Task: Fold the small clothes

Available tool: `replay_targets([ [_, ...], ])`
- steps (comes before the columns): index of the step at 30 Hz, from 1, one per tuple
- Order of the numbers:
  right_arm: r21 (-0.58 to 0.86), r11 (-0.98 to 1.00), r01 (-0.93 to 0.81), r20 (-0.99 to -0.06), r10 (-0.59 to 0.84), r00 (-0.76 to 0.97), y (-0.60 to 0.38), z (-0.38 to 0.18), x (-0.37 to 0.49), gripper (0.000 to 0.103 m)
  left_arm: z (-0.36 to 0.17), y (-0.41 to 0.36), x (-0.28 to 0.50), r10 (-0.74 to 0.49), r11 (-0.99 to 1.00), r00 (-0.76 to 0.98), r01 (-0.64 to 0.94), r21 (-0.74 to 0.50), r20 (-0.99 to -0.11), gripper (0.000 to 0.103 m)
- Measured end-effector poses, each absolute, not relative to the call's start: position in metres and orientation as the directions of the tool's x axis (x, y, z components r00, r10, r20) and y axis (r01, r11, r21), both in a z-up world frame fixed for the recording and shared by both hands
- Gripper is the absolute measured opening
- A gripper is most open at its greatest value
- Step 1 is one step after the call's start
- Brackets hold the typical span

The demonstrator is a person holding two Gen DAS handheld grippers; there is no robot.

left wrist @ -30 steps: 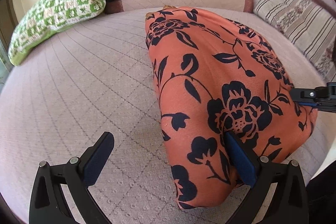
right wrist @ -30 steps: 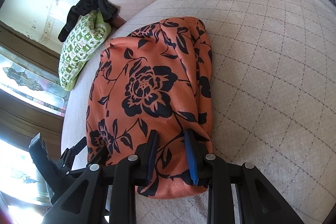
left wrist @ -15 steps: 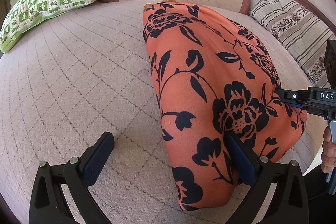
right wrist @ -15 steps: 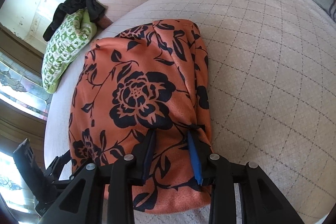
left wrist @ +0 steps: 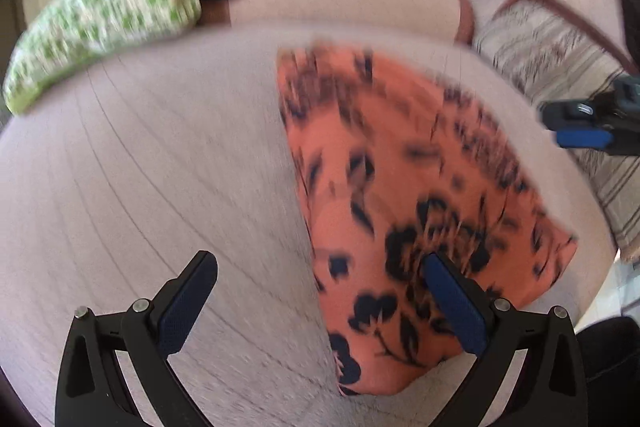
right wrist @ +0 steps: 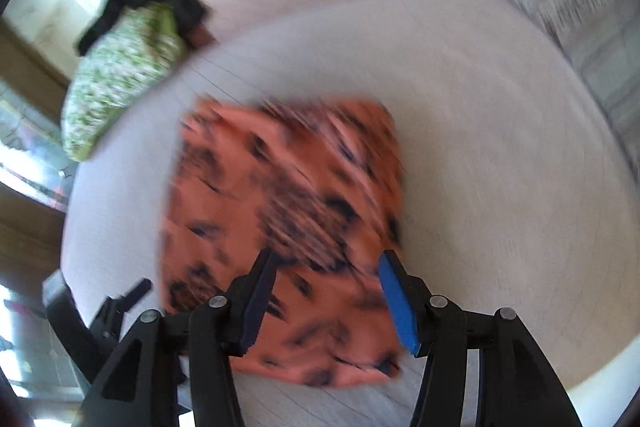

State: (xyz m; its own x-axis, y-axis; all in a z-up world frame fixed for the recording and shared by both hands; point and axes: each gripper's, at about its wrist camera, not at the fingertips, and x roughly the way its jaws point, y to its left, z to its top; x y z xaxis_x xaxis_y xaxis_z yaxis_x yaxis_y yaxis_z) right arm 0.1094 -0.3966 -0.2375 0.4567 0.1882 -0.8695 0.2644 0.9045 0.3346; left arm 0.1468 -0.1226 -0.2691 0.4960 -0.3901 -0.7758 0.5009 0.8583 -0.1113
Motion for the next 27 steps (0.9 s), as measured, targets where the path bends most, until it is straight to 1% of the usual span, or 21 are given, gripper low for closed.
replay_targets([
  [2,0.323,0.92,0.221,-0.862,0.191,0.469,-0.38,-0.228,0.134,0.058,-0.26,-0.116,0.153,-0.39,0.866,0.519,0.488,-0.111,-0.761,0.103],
  [4,0.32,0.929,0.189,-0.865,0.204,0.459,-0.364,-0.232,0.163,0.055,-0.267,-0.113,0.163,-0.375,0.874,0.479,0.469,-0.13,-0.793,0.103],
  [5,0.329,0.927,0.181,-0.866,0.22,0.449,-0.358,-0.238,0.18,0.052,-0.273,-0.112,0.168,-0.366,0.879,0.455,0.457,-0.14,-0.812,0.103],
  [6,0.339,0.923,0.18,-0.87,0.236,0.432,-0.351,-0.246,0.197,0.041,-0.284,-0.111,0.174,-0.35,0.886,0.414,0.439,-0.153,-0.84,0.103],
  [7,0.342,0.922,0.183,-0.875,0.242,0.419,-0.346,-0.255,0.208,0.037,-0.293,-0.111,0.177,-0.356,0.886,0.376,0.427,-0.181,-0.856,0.103],
  [9,0.335,0.923,0.188,-0.884,0.239,0.401,-0.334,-0.271,0.235,0.036,-0.298,-0.108,0.18,-0.381,0.886,0.341,0.402,-0.232,-0.859,0.103],
  [10,0.335,0.922,0.191,-0.888,0.241,0.392,-0.33,-0.281,0.247,0.036,-0.299,-0.11,0.181,-0.38,0.886,0.333,0.4,-0.235,-0.863,0.103],
  [12,0.322,0.92,0.223,-0.906,0.231,0.355,-0.321,-0.308,0.272,0.036,-0.299,-0.115,0.181,-0.366,0.883,0.342,0.422,-0.207,-0.865,0.103],
  [14,0.257,0.935,0.245,-0.934,0.176,0.31,-0.314,-0.335,0.285,0.035,-0.299,-0.12,0.182,-0.356,0.884,0.362,0.43,-0.184,-0.861,0.103],
  [15,0.247,0.939,0.238,-0.929,0.159,0.335,-0.312,-0.341,0.289,0.037,-0.299,-0.123,0.183,-0.36,0.88,0.359,0.436,-0.187,-0.861,0.103],
  [16,0.229,0.947,0.227,-0.923,0.137,0.36,-0.309,-0.339,0.291,0.038,-0.3,-0.124,0.184,-0.363,0.878,0.35,0.44,-0.191,-0.863,0.103],
  [18,0.216,0.949,0.229,-0.927,0.125,0.355,-0.306,-0.334,0.291,0.038,-0.301,-0.125,0.185,-0.368,0.874,0.339,0.444,-0.198,-0.866,0.103],
  [21,0.257,0.944,0.208,-0.912,0.165,0.376,-0.311,-0.322,0.283,0.038,-0.301,-0.128,0.183,-0.365,0.874,0.346,0.448,-0.19,-0.864,0.103],
  [24,0.303,0.924,0.235,-0.885,0.181,0.43,-0.329,-0.3,0.253,0.038,-0.301,-0.133,0.178,-0.354,0.876,0.373,0.454,-0.164,-0.858,0.103],
  [27,0.272,0.936,0.224,-0.866,0.136,0.481,-0.34,-0.279,0.216,0.038,-0.301,-0.137,0.166,-0.349,0.877,0.392,0.456,-0.149,-0.851,0.103],
])
